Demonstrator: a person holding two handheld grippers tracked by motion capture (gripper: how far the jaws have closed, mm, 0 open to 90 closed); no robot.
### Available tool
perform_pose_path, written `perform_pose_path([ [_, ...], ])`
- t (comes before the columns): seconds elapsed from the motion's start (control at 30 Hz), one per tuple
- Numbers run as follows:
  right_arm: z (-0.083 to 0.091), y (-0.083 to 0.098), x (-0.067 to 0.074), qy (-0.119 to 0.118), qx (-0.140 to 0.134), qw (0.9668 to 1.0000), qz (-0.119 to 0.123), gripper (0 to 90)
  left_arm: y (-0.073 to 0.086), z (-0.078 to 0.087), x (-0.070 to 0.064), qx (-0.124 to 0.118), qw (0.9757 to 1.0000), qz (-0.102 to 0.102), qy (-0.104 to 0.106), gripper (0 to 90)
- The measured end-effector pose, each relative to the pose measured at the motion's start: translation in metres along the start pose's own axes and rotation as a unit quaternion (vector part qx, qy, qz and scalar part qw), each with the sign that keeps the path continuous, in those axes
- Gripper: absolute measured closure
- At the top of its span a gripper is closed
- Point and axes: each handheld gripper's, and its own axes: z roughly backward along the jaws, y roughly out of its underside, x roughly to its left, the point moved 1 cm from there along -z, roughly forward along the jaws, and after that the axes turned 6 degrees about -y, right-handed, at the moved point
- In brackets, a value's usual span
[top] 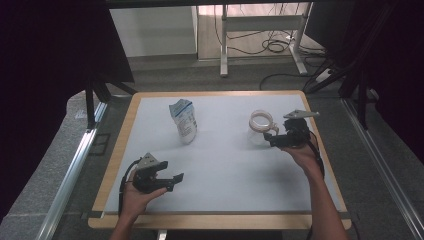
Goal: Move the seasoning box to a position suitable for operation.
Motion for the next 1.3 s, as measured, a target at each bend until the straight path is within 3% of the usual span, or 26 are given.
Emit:
perform_pose_path([
  [0.2,-0.013,-0.025,-0.001,-0.002,-0.013,0.9998,0.014,3.7,0.004,-0.001,0.011,0.005,1.0000,0.007,-0.001,20.9],
  [0.6,-0.035,-0.041,-0.007,-0.016,-0.011,0.9997,0.017,2.5,0.002,0.009,0.015,-0.005,0.9999,0.011,-0.007,20.5],
  [0.77,-0.061,-0.036,-0.018,-0.018,0.024,0.9995,0.011,0.8,0.004,0.004,0.015,0.002,1.0000,0.005,-0.007,20.3],
  [0.87,-0.069,-0.034,-0.017,-0.022,0.027,0.9993,0.013,0.6,0.004,0.002,0.016,0.003,1.0000,0.006,-0.005,20.3],
  [1.03,-0.086,-0.027,-0.014,-0.023,0.055,0.9980,0.019,0.6,0.005,0.002,0.019,0.004,0.9999,0.011,-0.005,20.3],
  [1.2,-0.095,-0.017,-0.018,-0.032,0.077,0.9964,0.013,4.7,0.004,0.005,0.019,-0.001,0.9999,0.011,-0.004,20.3],
  [1.3,-0.093,-0.016,-0.019,-0.037,0.072,0.9966,0.016,9.8,0.003,0.007,0.019,-0.006,0.9999,0.010,-0.003,20.3],
])
